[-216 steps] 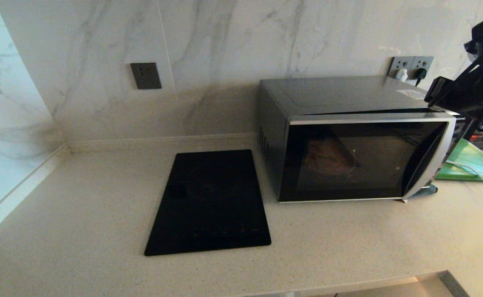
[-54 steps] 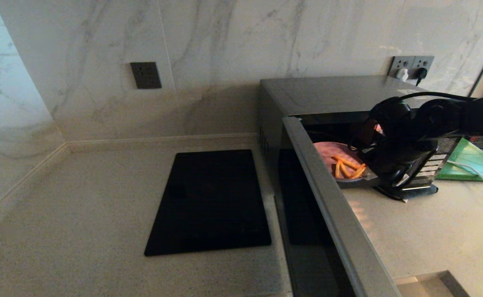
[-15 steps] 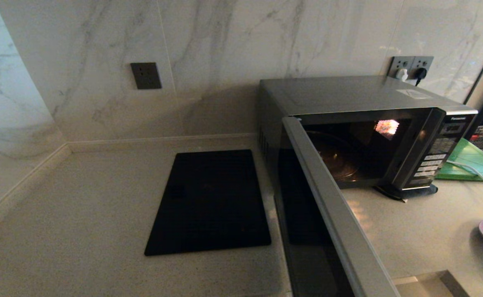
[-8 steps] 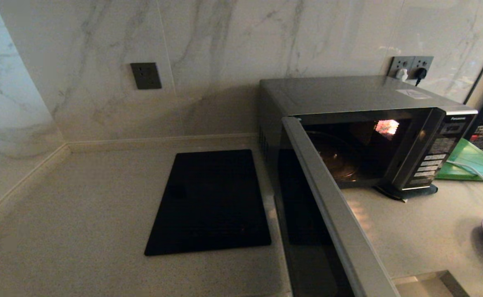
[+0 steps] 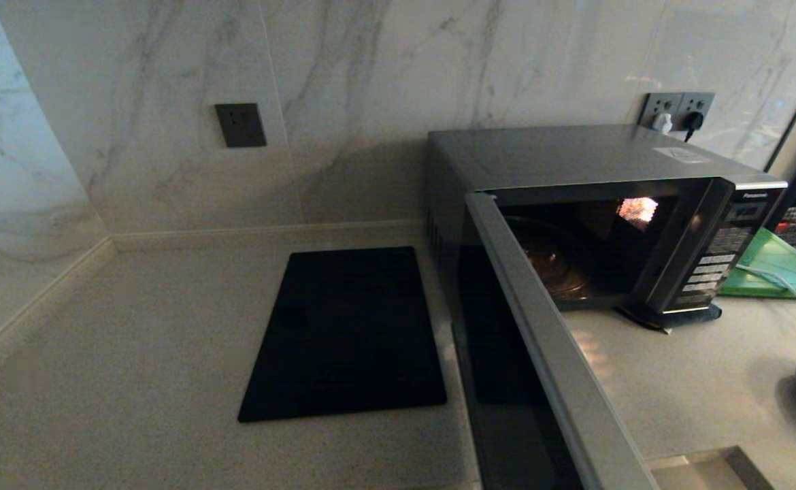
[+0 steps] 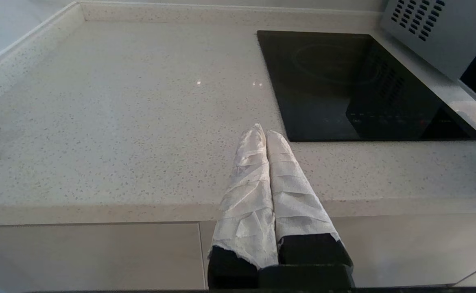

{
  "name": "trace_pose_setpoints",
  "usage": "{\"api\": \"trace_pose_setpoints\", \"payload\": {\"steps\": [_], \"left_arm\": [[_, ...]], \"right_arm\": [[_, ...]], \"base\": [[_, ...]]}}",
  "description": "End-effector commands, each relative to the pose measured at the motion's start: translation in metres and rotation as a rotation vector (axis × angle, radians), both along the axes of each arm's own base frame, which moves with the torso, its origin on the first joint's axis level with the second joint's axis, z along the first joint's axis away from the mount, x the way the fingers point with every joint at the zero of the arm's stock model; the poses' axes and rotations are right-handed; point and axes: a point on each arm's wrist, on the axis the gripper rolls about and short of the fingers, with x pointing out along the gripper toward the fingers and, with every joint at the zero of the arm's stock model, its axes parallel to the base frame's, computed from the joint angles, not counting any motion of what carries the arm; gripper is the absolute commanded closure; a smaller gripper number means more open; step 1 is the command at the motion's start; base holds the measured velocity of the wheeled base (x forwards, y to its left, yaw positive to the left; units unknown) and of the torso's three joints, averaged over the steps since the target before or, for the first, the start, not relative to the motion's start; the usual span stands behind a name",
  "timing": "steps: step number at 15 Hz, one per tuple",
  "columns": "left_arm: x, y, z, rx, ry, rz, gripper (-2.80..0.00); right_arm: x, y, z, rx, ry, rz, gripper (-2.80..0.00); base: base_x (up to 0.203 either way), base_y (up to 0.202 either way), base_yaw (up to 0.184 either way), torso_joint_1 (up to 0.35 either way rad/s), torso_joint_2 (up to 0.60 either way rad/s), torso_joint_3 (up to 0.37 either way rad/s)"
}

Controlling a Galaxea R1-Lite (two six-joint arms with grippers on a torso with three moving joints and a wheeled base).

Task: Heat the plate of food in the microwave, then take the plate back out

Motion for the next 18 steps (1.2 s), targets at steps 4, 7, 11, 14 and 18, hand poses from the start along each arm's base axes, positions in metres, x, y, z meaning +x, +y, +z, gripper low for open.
{"api": "trace_pose_setpoints", "payload": {"steps": [4,7,11,14,18], "left_arm": [[0.0,0.0,0.0,-0.001,0.001,0.002,0.0],[0.0,0.0,0.0,-0.001,0.001,0.002,0.0],[0.0,0.0,0.0,-0.001,0.001,0.002,0.0],[0.0,0.0,0.0,-0.001,0.001,0.002,0.0],[0.0,0.0,0.0,-0.001,0.001,0.002,0.0]], "right_arm": [[-0.01,0.057,0.108,-0.216,-0.244,0.262,-2.8],[0.021,0.133,0.166,-0.332,-0.319,0.53,-2.8],[0.021,0.239,0.235,-0.477,-0.387,0.776,0.0],[-0.021,0.293,0.274,-0.512,-0.482,0.978,0.0],[-0.069,0.328,0.288,-0.466,-0.479,1.279,0.0]], "base": [[0.0,0.0,0.0,0.0,0.0,0.0],[0.0,0.0,0.0,0.0,0.0,0.0],[0.0,0.0,0.0,0.0,0.0,0.0],[0.0,0.0,0.0,0.0,0.0,0.0],[0.0,0.0,0.0,0.0,0.0,0.0]]}}
